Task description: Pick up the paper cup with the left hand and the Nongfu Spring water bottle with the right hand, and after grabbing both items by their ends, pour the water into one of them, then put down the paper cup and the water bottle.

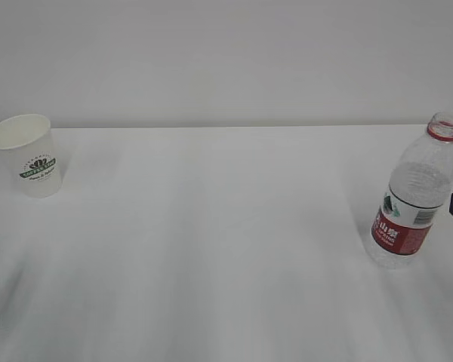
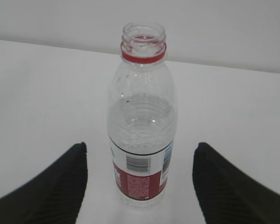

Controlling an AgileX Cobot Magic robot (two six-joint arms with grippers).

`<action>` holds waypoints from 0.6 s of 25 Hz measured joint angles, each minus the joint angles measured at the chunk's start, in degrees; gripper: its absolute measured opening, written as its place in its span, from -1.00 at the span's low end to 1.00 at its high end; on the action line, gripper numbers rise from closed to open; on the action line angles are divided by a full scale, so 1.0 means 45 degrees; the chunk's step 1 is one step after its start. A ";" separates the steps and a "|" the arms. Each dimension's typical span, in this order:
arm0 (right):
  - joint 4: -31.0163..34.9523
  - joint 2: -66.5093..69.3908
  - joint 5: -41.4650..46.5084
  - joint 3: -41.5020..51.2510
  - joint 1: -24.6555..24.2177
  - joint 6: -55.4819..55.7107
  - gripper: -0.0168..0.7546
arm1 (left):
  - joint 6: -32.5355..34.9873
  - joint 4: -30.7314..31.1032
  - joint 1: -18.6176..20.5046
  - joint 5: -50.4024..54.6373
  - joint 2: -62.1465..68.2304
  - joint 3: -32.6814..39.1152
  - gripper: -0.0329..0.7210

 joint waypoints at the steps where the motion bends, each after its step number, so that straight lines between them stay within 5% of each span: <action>1: 0.0000 0.0234 -0.0117 0.0021 0.0000 0.0061 0.43 | -0.0064 0.0023 0.0000 -0.0032 0.0023 0.0000 0.46; 8: 0.0000 0.2977 -0.1178 0.0305 0.0000 0.1003 0.43 | -0.0215 0.0485 0.0000 -0.0143 0.0023 0.0000 0.43; 15: -0.0504 0.3498 -0.6406 0.2827 0.0000 0.1554 0.43 | -0.0410 0.0936 0.0000 -0.0165 0.0023 0.0000 0.43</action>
